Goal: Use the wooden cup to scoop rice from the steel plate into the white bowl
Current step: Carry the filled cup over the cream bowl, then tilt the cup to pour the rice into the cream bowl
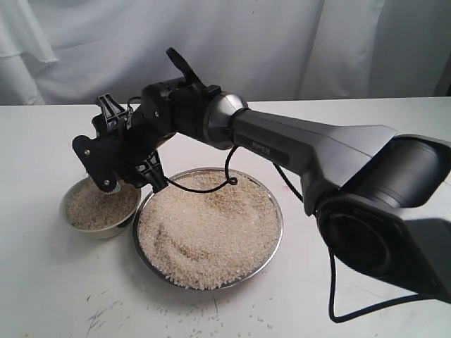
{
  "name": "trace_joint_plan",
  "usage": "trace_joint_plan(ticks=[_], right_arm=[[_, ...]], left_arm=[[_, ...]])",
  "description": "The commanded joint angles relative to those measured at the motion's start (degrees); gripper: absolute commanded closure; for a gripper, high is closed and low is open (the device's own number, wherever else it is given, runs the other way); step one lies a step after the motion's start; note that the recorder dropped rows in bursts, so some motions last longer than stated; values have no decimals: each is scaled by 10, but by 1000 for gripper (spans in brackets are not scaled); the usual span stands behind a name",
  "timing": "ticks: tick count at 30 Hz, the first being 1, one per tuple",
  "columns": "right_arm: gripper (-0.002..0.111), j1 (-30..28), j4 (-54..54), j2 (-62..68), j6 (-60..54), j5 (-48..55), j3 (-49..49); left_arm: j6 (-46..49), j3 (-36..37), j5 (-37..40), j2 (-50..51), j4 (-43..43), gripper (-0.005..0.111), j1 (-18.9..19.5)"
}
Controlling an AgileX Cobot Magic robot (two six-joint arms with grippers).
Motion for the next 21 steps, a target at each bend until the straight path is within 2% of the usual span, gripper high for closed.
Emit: trace_joint_plan(ticks=[1, 21], right_arm=[[108, 8, -70, -3, -4, -10, -3], [108, 50, -278, -3, 18, -28, -3]], left_arm=[[-2, 3, -4, -3, 0, 107, -1], [-2, 3, -4, -3, 0, 107, -1]])
